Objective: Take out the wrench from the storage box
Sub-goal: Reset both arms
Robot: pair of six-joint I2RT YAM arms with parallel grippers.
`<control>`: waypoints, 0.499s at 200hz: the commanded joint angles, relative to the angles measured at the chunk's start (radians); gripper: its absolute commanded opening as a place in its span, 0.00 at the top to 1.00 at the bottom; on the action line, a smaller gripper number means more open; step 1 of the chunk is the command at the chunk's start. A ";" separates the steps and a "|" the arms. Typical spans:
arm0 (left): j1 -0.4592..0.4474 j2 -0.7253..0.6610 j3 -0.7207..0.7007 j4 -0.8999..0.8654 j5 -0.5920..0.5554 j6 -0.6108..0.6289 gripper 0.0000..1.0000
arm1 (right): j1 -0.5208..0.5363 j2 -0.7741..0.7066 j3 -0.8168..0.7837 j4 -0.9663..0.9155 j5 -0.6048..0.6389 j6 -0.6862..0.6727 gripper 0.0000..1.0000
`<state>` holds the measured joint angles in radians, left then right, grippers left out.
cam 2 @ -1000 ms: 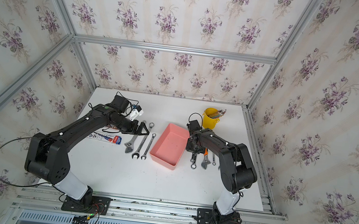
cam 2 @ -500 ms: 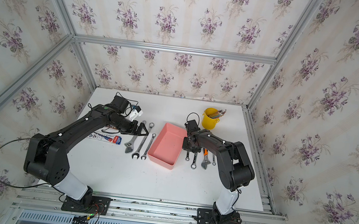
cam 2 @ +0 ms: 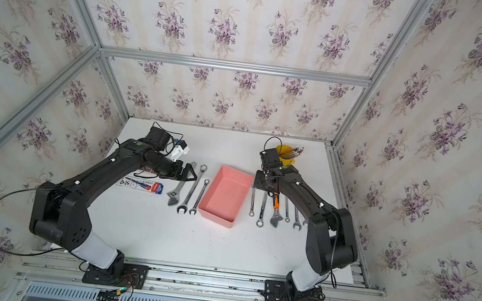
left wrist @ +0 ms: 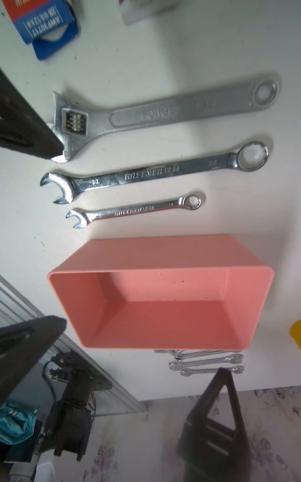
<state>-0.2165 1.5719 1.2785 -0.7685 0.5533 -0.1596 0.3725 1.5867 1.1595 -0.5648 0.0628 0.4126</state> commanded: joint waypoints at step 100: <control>0.261 -0.041 -0.300 0.586 -0.566 0.074 0.01 | -0.462 -0.539 -0.840 1.033 0.143 -0.228 0.02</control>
<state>0.0360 1.5459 1.0409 -0.3893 0.1326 -0.1040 -0.0731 1.0737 0.4084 0.1310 0.1383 0.2565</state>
